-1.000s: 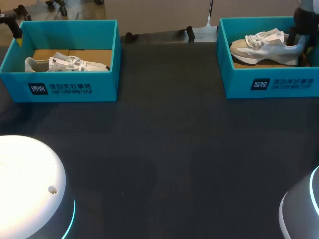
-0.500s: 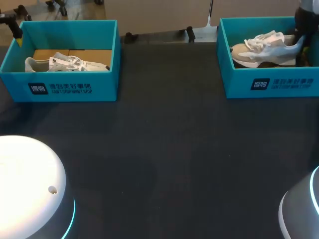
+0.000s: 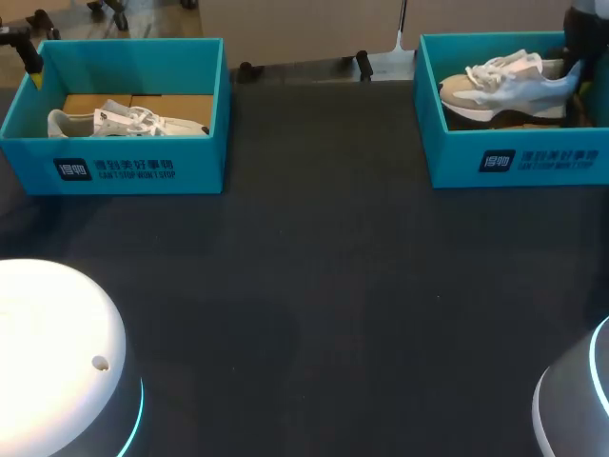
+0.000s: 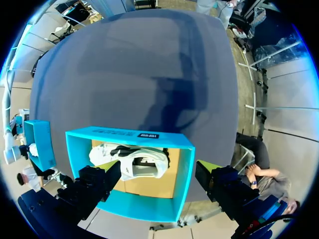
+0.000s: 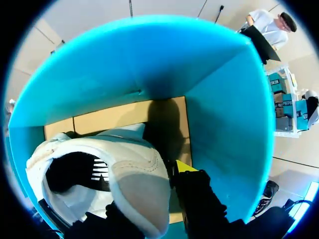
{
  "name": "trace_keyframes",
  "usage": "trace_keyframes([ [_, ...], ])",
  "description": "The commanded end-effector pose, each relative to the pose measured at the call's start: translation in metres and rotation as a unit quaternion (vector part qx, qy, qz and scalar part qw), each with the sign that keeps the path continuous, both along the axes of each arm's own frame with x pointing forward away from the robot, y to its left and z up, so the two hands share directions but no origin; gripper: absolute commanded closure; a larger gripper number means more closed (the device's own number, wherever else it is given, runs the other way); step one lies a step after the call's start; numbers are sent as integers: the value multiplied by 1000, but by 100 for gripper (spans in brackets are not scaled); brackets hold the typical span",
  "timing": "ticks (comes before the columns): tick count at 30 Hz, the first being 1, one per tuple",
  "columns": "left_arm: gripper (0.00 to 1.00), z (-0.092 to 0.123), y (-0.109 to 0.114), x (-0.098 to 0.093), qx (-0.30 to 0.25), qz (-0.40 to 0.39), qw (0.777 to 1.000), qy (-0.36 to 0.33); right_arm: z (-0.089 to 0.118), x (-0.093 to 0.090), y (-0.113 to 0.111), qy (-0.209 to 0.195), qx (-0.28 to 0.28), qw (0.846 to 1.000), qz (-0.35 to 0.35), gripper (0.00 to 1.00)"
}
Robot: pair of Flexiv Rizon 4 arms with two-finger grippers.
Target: Take the shoe out of the shoebox, open the shoe tongue, remove and reinsert the insole, then place the shoe into the shoebox
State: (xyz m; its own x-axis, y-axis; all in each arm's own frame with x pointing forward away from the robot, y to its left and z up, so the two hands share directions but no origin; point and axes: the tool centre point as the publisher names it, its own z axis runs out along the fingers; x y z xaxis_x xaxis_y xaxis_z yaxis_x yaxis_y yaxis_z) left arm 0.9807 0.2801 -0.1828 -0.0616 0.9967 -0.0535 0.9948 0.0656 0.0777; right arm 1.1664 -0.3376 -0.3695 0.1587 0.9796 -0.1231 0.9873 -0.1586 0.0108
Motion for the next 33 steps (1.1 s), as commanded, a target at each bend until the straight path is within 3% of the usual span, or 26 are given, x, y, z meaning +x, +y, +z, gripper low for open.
trace_keyframes([
  [1, 0, 0, 0, -1, 1, 0, 1000, -1, 27, -1, 0, 1, -5, 1000, -2, 100],
  [15, 0, 0, 0, -1, 1, 0, 1000, -1, 87, -12, -9, -18, -29, 999, -11, 100],
  [33, 0, 0, 0, -1, 1, 0, 1000, -1, 180, -34, -13, -45, -51, 998, -18, 100],
])
